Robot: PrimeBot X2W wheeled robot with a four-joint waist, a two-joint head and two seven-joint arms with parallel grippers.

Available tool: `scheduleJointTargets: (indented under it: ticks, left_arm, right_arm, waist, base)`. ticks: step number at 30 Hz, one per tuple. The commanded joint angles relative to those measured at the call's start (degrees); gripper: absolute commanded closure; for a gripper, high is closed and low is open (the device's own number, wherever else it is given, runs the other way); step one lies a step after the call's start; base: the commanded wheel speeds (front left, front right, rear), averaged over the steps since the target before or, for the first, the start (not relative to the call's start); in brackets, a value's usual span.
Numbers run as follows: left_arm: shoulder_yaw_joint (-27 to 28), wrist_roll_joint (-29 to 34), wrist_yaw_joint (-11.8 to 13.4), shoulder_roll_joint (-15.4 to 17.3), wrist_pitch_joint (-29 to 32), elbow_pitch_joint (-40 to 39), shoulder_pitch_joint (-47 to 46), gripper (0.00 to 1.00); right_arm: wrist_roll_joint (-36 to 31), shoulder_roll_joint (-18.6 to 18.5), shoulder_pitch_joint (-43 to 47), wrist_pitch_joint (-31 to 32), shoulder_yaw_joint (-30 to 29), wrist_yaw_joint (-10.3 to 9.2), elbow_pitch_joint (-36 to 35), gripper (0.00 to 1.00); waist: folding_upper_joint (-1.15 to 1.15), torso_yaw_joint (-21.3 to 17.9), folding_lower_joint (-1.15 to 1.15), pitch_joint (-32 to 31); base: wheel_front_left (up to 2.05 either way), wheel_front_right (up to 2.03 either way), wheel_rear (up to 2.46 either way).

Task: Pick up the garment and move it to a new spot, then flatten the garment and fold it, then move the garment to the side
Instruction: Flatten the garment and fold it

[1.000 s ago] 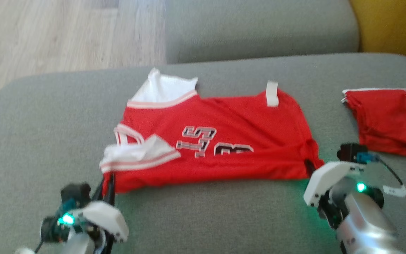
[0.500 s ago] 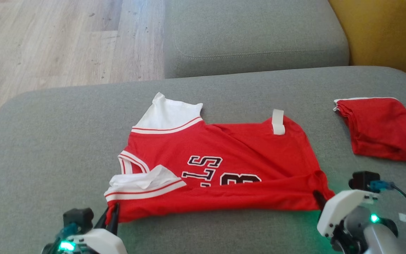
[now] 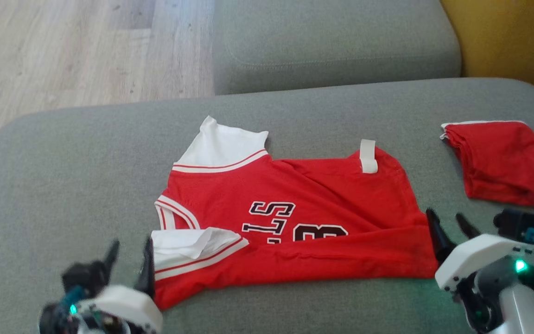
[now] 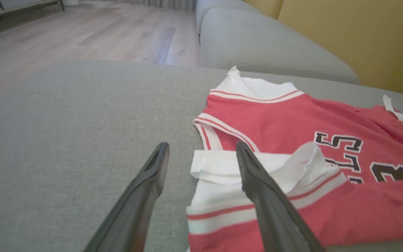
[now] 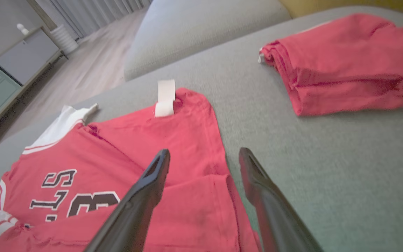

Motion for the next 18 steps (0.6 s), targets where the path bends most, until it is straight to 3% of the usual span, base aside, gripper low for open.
scheduleJointTargets:
  ticks: [1,4,8,13,18]
  left_arm:
    - [2.96,-0.35,0.23,1.18,-1.94,-2.81,-4.58,0.0]
    - [4.15,-0.36,-0.56,1.68,-5.86,-5.64,-7.71,0.0]
    - [4.0,0.29,-1.98,2.9,-6.08,-7.3,-13.62,0.0]
    - [2.16,1.29,-5.97,5.74,-0.71,-4.37,-26.38,0.0]
    - [-0.6,-0.35,-10.24,8.12,8.52,4.82,-41.3,0.0]
  right_arm:
    - [-0.36,-0.21,-2.75,-1.88,1.55,-0.04,-3.02,0.0]
    - [-2.01,-0.2,-4.76,-6.5,2.26,-0.04,-5.09,0.0]
    - [-3.42,-0.27,-8.61,-10.18,3.2,-0.04,-6.26,0.0]
    - [-4.13,-1.97,-15.23,-12.39,5.43,-0.04,-6.94,0.0]
    - [-3.68,-3.77,-22.69,-13.02,8.04,-0.04,-6.85,0.0]
  waist:
    - [0.0,-0.06,0.0,0.42]
    - [0.0,-0.38,0.0,2.0]
    - [0.0,-1.06,0.0,5.83]
    - [0.0,-2.62,0.0,12.82]
    - [0.0,-5.03,0.0,19.66]
  base:
    - [0.0,0.0,0.0]
    - [0.0,0.0,0.0]
    - [0.0,0.0,0.0]
    - [0.0,0.0,0.0]
    - [0.0,0.0,0.0]
